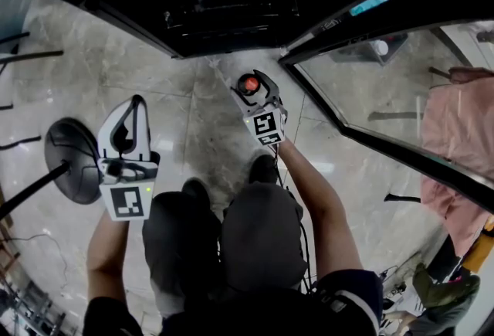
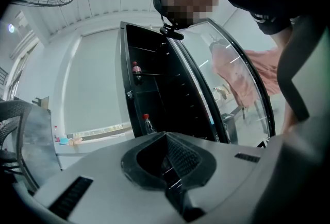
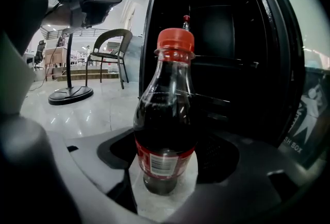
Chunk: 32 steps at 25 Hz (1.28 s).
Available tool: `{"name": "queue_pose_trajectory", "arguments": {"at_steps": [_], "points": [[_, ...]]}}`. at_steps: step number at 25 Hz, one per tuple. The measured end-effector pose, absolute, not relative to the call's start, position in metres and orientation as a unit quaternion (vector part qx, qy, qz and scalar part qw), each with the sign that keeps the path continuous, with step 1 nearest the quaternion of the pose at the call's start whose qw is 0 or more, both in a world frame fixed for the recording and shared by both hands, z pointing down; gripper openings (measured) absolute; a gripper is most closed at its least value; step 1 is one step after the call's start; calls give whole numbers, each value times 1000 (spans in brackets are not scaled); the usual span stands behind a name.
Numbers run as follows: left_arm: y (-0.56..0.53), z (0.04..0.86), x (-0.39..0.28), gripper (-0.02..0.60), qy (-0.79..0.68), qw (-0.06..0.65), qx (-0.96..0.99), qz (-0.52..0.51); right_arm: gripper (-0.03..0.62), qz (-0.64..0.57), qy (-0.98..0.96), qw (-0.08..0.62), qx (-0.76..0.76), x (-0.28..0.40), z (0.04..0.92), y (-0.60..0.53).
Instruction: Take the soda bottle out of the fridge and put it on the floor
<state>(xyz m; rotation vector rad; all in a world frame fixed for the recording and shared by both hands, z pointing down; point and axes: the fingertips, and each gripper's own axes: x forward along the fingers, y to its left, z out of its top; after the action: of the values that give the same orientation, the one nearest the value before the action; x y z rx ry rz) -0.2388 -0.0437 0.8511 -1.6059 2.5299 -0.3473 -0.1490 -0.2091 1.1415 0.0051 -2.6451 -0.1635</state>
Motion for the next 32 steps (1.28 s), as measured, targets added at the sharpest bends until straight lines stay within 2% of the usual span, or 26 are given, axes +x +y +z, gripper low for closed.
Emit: {"name": "queue_pose_trajectory", "arguments": {"at_steps": [20,32], "points": [[-45,852,-237,23,837,69,-530,-121,360,-47,-975,219,-6,-135,1128,-206],[-45,843,-239,23,835,71,-530,-127,359,-41,-978,203,-15,-116,1088,-197]]}}
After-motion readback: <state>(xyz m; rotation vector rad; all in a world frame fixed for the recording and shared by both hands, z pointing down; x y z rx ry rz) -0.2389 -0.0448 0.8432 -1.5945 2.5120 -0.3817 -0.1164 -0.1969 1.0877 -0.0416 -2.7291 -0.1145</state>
